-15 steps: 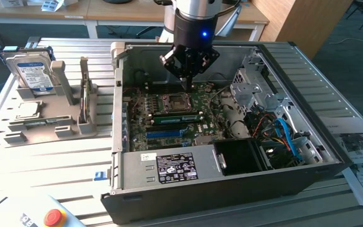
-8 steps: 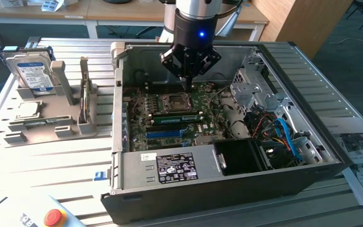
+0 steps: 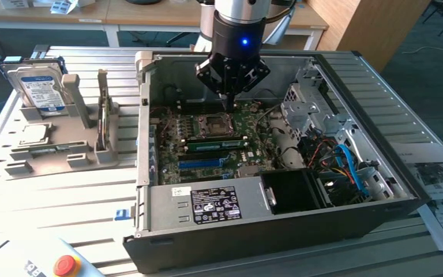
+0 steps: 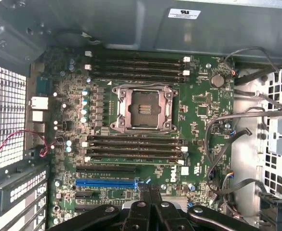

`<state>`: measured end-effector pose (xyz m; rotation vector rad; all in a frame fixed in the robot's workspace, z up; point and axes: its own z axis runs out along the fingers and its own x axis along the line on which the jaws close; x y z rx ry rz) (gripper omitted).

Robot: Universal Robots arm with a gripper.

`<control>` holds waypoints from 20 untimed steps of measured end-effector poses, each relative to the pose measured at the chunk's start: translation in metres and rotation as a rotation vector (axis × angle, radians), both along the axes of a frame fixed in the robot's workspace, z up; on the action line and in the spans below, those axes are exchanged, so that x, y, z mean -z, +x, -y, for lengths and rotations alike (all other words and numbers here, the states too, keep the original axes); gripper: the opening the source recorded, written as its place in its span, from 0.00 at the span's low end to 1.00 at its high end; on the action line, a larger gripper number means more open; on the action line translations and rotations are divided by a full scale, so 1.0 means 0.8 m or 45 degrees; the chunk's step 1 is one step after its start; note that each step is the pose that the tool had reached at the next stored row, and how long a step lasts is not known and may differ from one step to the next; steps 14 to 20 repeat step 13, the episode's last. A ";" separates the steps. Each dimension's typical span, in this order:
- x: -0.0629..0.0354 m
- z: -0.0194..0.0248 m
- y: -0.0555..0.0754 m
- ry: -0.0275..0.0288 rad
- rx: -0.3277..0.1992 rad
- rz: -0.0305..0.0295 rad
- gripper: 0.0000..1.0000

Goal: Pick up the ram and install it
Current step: 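Press down the ram until it locks into place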

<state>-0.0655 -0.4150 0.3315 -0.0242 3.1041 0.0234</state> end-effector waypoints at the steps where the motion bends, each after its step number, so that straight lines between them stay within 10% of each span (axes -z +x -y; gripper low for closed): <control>1: 0.000 0.0000 0.000 0.0001 0.000 -0.0009 0.10; 7: 0.000 0.0000 0.000 0.0036 0.000 -0.0127 0.10; 20: 0.000 0.0000 0.000 0.0036 0.000 -0.0129 0.10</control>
